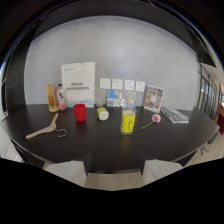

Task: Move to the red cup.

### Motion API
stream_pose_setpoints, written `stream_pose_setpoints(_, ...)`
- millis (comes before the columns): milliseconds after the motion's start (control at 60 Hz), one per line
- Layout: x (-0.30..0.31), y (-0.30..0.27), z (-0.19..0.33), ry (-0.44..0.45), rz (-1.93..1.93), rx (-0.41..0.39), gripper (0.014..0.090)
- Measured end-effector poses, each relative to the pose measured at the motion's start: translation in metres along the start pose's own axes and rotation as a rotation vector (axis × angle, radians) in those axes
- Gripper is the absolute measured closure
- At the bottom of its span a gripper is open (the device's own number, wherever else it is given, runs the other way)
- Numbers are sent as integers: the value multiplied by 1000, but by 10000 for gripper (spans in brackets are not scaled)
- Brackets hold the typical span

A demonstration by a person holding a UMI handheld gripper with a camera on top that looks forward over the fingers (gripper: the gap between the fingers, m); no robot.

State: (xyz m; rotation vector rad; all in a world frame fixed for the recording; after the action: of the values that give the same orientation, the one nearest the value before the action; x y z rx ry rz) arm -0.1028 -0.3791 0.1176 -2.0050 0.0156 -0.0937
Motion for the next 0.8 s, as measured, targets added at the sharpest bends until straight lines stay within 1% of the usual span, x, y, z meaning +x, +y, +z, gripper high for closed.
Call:
stream_pose_setpoints(150,-23,3,-1,18,1,-8,197)
stream_pose_setpoints(300,-70,2,1,16,6,-8,196)
stream_pose_setpoints(450,-120,-8,13,8,4,10,192)
stream_pose_setpoints(533,-144,-16,18,2,-2,5,196)
stream_pose_setpoints(650,-171,-22,35,-12,-10,13,196)
stream_pose_setpoints(800,-186,-36,66,-10,-23,9,197)
